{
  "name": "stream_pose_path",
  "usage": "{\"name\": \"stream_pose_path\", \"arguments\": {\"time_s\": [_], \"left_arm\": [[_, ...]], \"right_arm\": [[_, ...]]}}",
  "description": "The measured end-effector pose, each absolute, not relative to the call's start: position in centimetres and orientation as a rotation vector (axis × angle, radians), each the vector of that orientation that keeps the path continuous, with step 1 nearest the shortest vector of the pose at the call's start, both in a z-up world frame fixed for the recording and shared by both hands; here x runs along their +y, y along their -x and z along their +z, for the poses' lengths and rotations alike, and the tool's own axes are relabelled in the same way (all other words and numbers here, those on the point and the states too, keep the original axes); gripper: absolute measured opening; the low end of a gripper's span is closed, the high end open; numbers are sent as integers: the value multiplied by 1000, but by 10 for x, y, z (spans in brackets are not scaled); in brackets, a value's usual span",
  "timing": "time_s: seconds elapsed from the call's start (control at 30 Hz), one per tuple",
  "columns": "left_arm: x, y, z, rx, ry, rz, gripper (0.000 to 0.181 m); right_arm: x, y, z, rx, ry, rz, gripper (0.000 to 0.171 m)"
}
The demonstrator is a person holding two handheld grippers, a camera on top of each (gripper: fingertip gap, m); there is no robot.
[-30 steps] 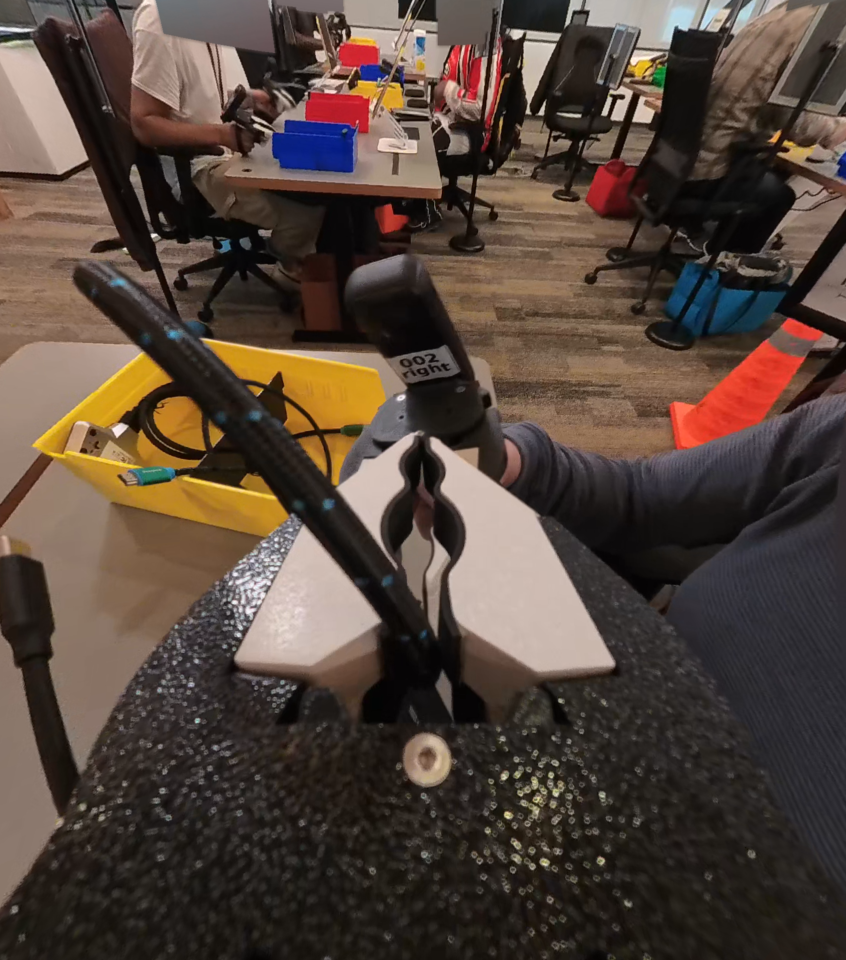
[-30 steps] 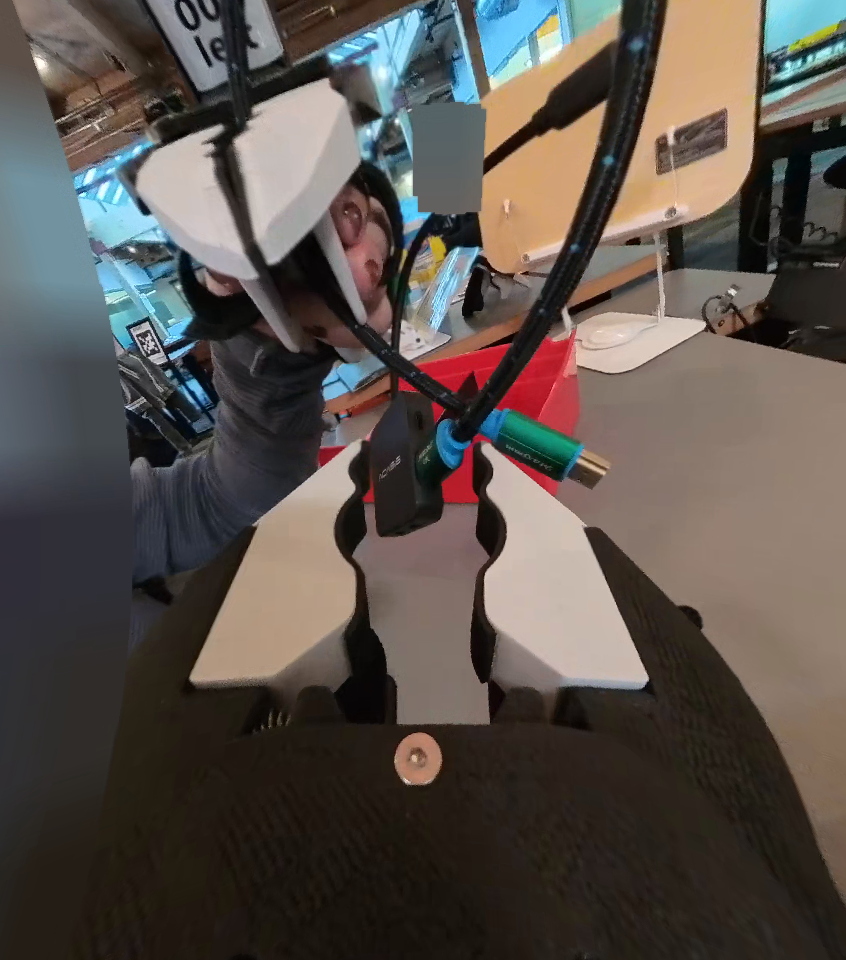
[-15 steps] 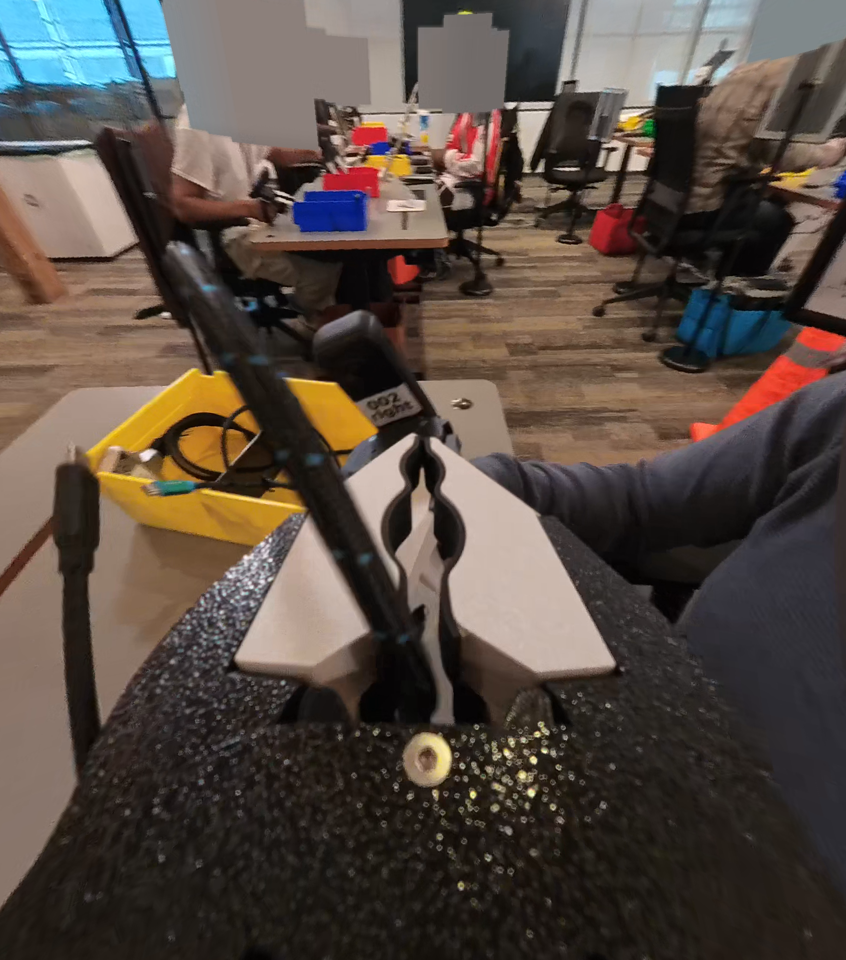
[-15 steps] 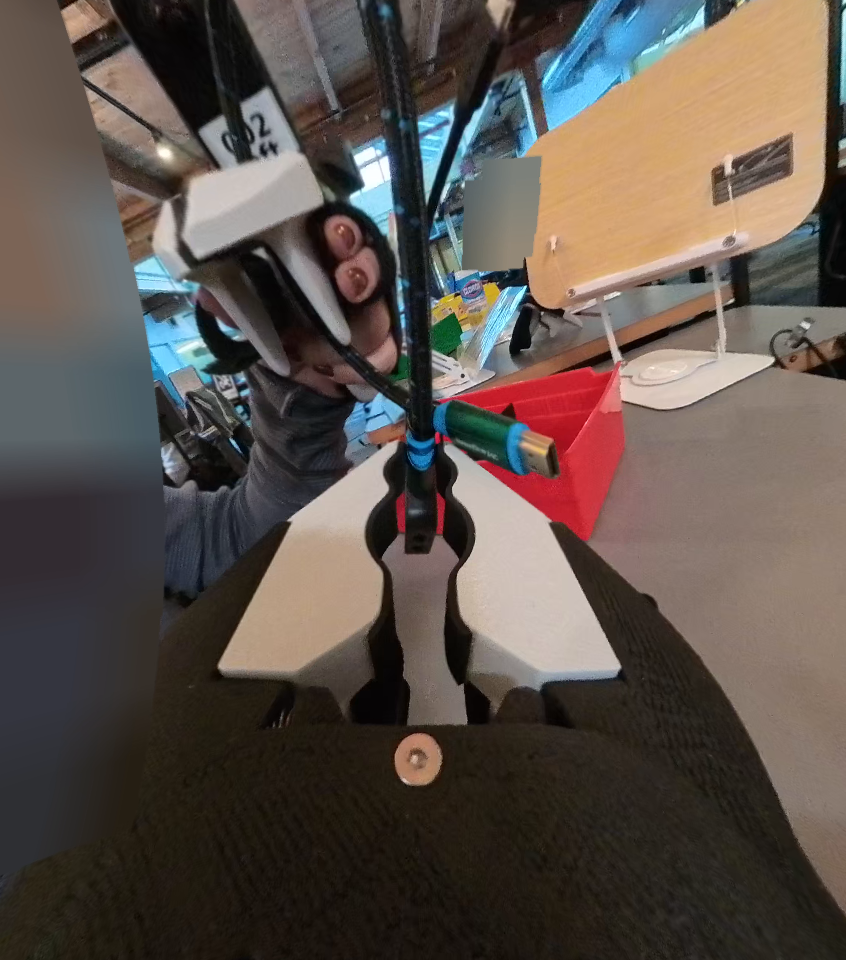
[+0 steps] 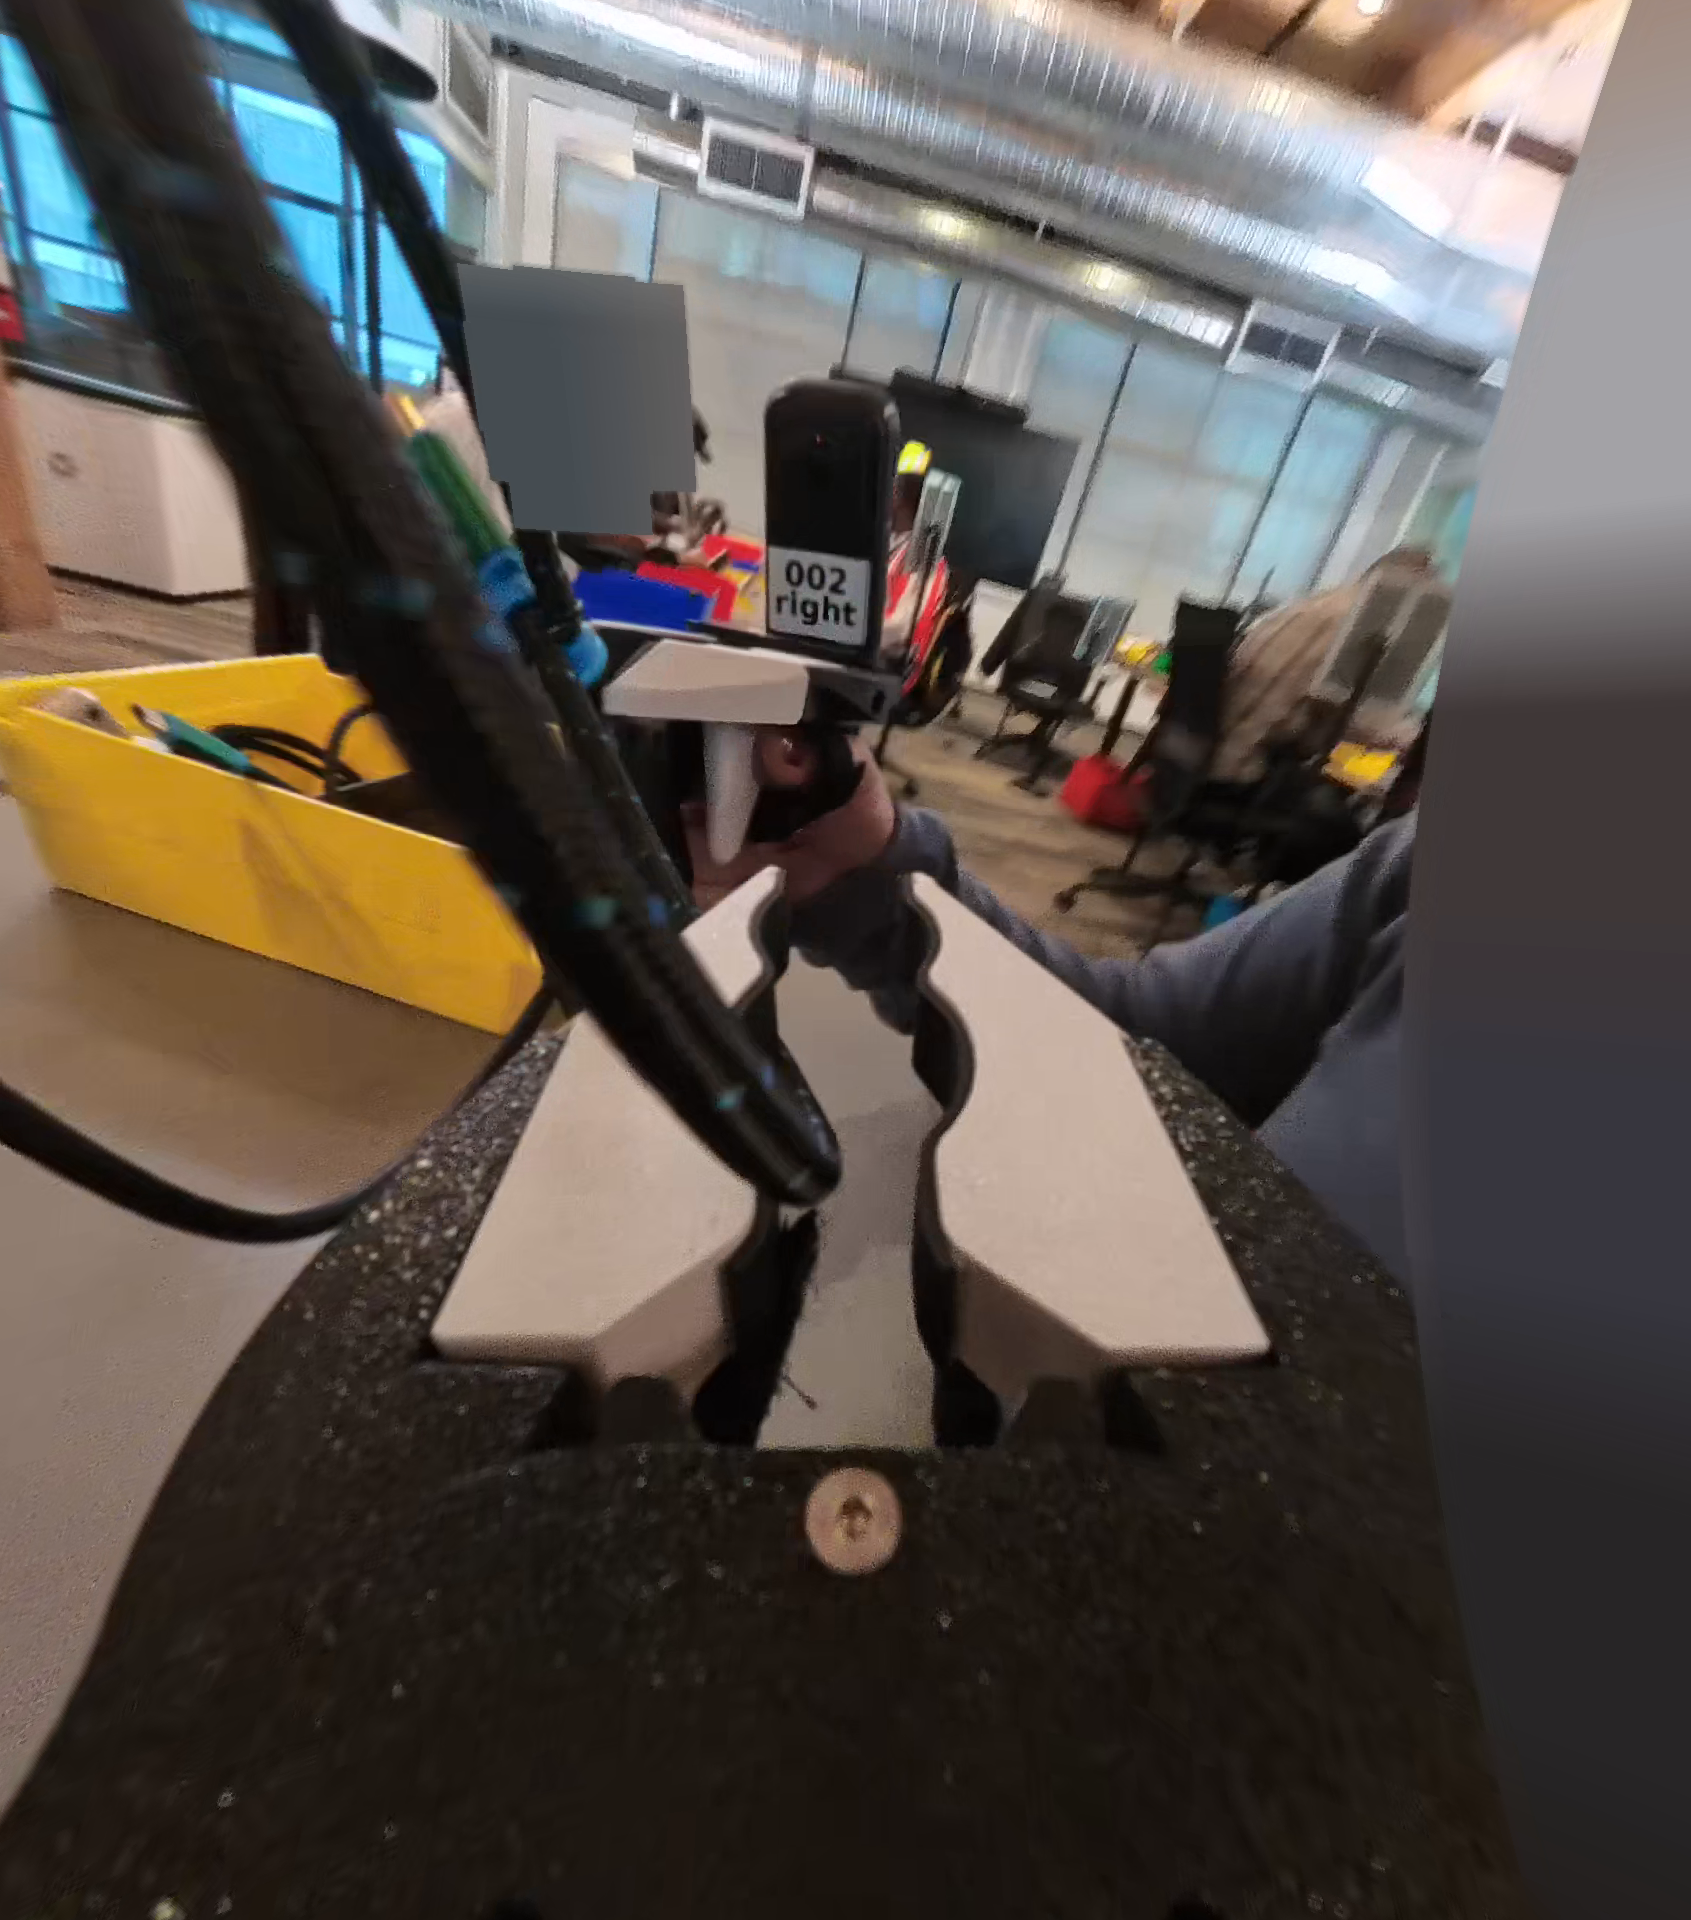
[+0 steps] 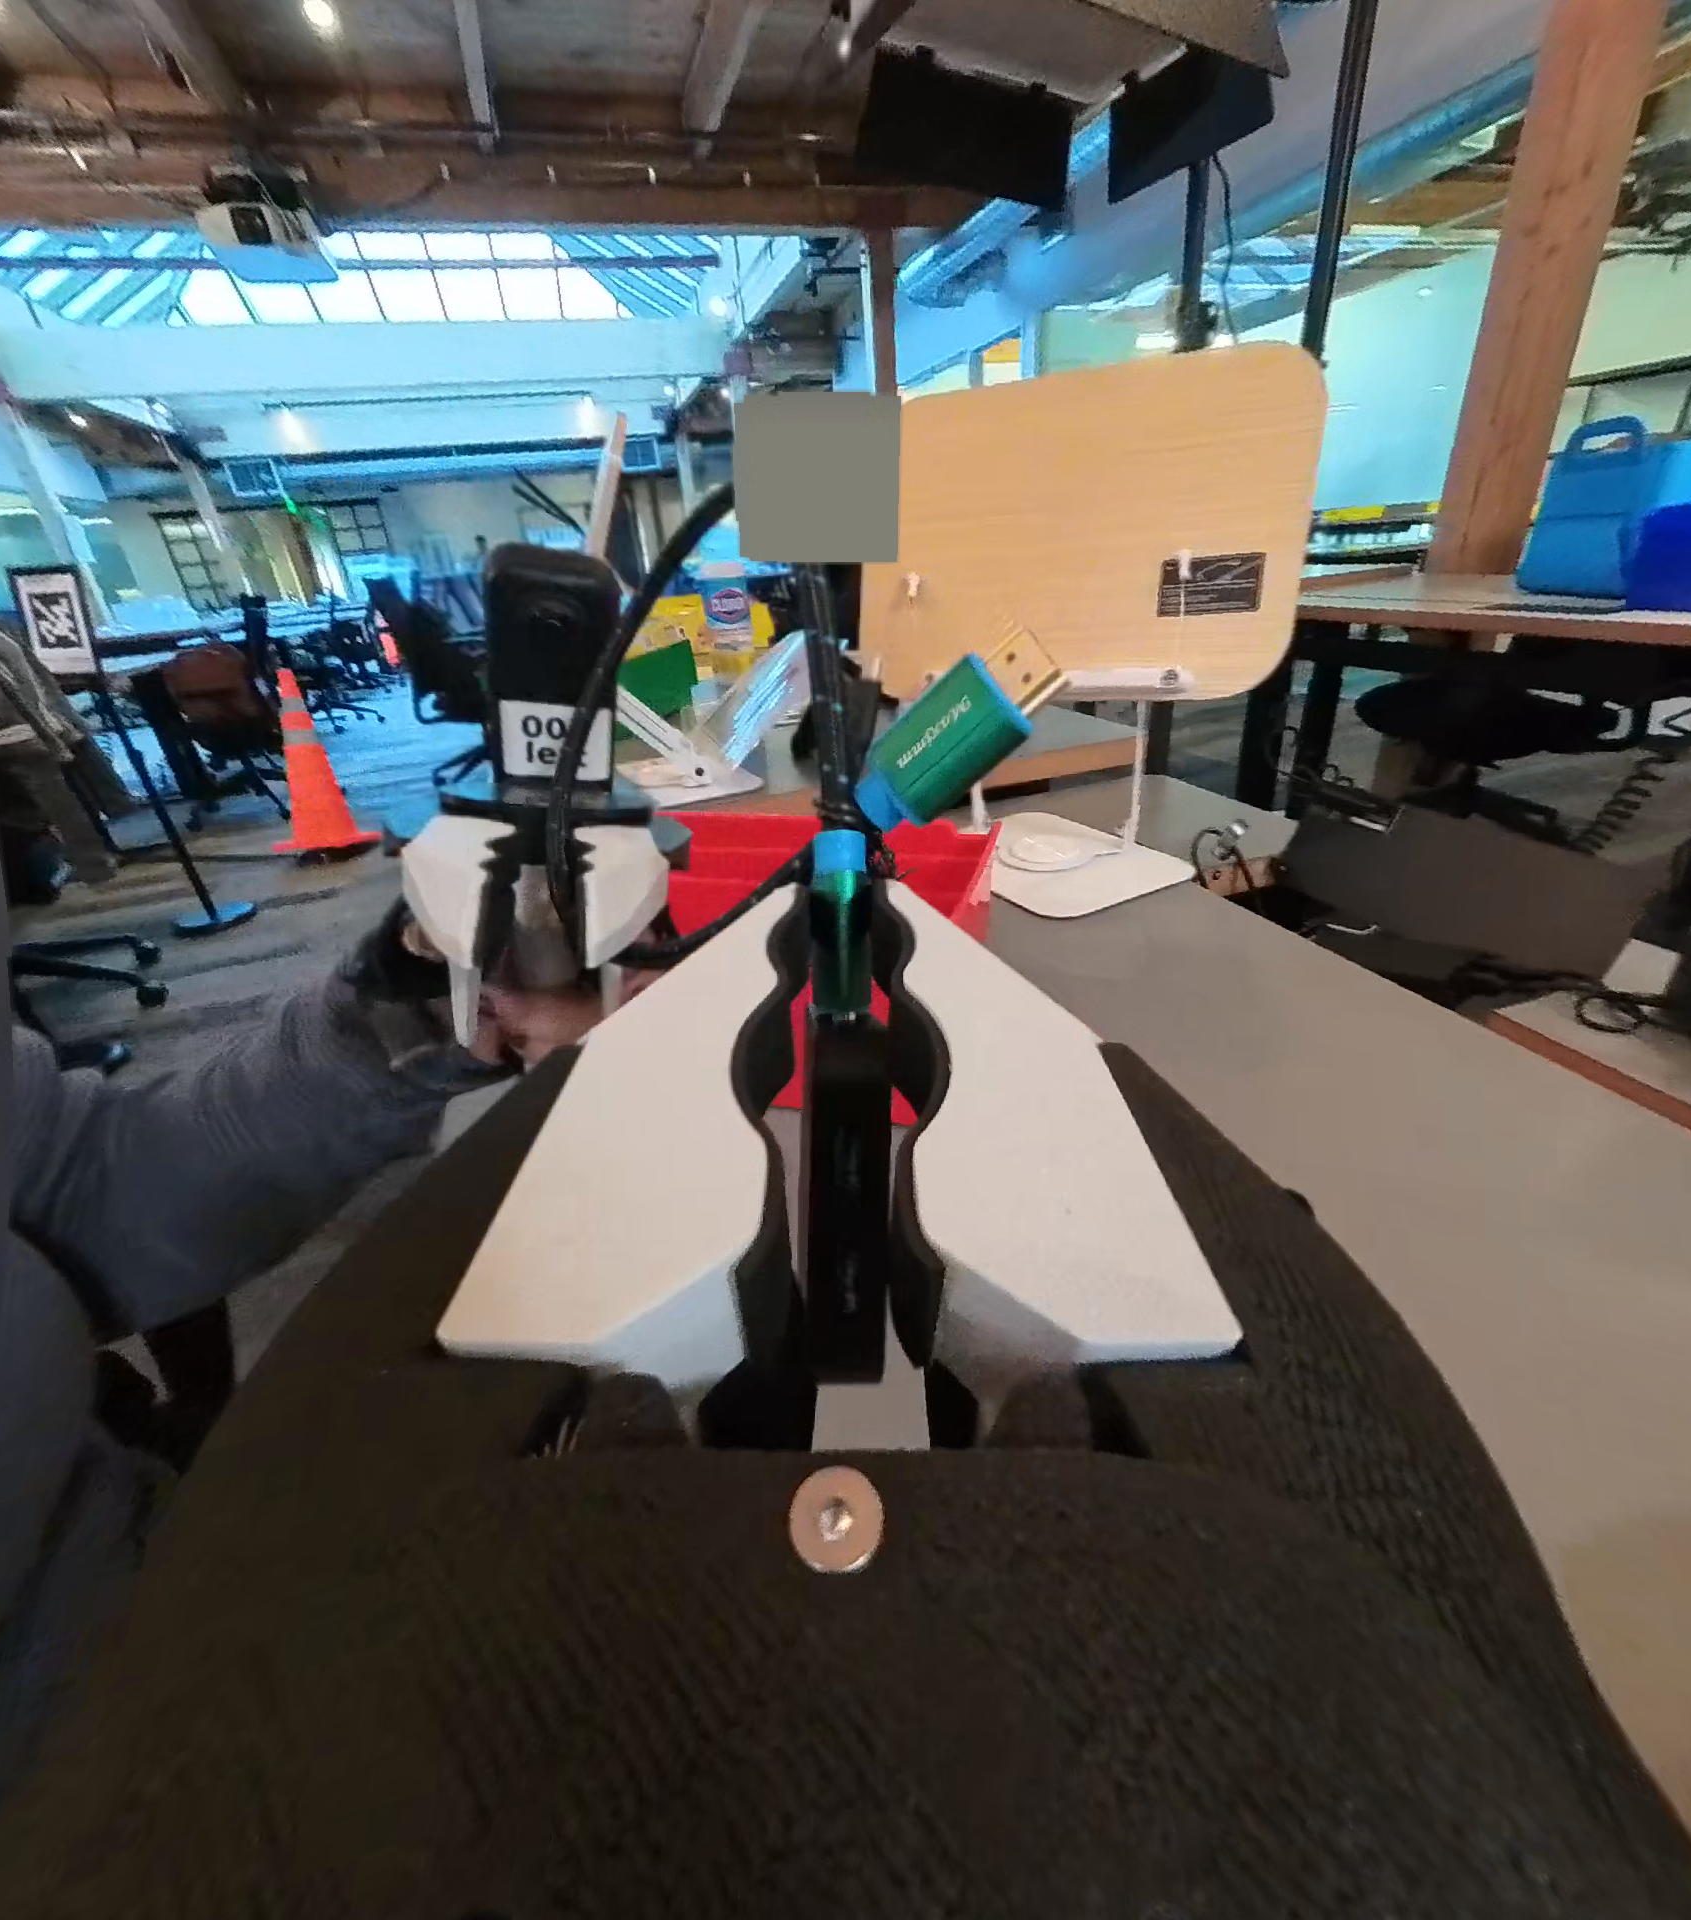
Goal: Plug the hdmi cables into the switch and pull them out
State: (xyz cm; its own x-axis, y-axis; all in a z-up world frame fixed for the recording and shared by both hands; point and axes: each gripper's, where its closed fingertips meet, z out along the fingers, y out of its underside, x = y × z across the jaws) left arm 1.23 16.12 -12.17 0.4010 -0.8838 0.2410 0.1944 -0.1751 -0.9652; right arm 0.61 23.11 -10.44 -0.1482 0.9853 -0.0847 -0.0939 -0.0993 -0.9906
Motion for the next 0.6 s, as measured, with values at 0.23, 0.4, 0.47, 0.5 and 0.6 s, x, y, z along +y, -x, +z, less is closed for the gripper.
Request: {"name": "stream_pose_path", "arguments": {"time_s": [0.23,0.4,0.47,0.5,0.6], "left_arm": [[172,19,-111,413,1202,-1057,50],[195,44,-130,220,1330,-940,60],[202,53,-135,153,1348,-855,72],[208,62,-136,77,1342,-796,79],[212,46,-135,39,1297,-822,82]], "right_arm": [[240,-7,-103,-1175,1100,1230,9],[251,-27,-82,-1068,1044,1245,9],[254,-37,-68,-982,1006,1263,9],[254,-40,-62,-947,989,1287,9],[244,-46,-49,-880,933,1426,9]]}}
